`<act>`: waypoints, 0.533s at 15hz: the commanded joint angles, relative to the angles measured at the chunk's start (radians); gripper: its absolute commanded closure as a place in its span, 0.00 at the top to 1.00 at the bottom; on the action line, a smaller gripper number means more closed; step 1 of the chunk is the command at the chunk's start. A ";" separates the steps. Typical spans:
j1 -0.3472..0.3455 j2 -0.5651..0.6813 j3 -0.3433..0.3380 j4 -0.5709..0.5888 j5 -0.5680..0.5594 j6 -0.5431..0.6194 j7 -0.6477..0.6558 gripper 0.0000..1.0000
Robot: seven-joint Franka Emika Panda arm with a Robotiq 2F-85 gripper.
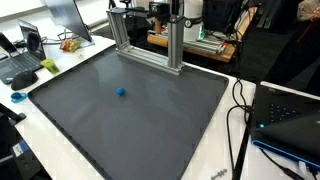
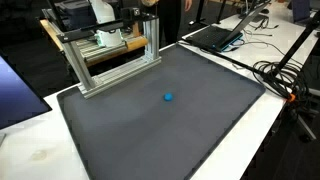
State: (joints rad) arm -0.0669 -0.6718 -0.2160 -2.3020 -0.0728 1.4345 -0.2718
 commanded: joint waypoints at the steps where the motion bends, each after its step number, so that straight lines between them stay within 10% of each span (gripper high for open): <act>1: -0.004 0.001 0.003 0.002 0.002 -0.002 -0.002 1.00; 8: 0.009 -0.024 0.054 0.004 0.029 0.029 0.052 1.00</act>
State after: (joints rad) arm -0.0655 -0.6732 -0.2060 -2.3007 -0.0664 1.4473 -0.2656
